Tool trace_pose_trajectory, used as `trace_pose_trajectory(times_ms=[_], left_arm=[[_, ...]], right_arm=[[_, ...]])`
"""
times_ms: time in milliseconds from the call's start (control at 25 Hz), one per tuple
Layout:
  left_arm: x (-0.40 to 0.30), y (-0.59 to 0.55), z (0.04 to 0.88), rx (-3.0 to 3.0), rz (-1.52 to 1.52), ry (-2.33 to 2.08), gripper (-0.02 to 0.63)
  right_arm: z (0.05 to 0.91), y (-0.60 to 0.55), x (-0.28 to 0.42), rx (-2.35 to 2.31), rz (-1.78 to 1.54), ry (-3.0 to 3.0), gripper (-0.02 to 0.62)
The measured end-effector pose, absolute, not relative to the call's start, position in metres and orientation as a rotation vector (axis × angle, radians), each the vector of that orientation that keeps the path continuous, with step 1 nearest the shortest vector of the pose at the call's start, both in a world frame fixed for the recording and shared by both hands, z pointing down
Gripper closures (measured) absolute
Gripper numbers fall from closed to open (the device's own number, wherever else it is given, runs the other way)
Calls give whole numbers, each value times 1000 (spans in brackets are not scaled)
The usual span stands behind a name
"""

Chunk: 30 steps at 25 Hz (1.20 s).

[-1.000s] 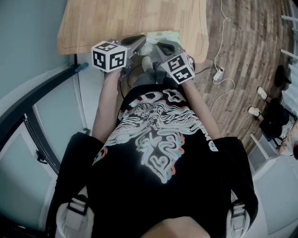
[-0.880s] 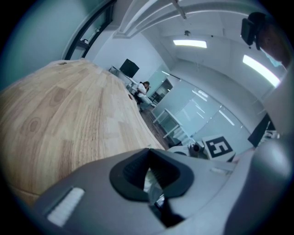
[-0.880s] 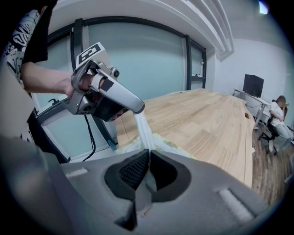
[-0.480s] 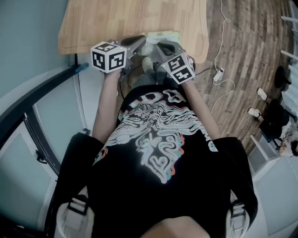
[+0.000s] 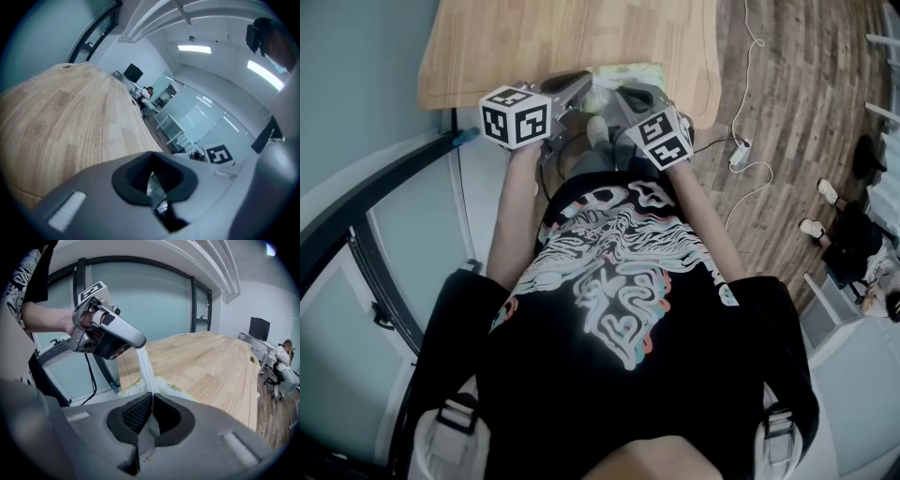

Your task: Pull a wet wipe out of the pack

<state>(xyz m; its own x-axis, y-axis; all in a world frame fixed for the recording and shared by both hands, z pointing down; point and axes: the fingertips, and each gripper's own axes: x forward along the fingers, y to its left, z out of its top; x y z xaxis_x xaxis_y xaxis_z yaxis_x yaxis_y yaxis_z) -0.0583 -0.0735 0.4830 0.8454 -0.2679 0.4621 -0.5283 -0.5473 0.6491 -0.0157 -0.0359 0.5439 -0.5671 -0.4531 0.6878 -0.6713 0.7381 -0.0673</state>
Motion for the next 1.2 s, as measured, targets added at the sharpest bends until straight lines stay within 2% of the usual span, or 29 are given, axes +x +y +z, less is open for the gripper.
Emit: trace_pose_trajectory(times_ms=[1200], left_arm=[[-70, -74, 483, 2150, 352, -604, 614]], right_arm=[[549, -37, -14, 855, 459, -2272, 583]])
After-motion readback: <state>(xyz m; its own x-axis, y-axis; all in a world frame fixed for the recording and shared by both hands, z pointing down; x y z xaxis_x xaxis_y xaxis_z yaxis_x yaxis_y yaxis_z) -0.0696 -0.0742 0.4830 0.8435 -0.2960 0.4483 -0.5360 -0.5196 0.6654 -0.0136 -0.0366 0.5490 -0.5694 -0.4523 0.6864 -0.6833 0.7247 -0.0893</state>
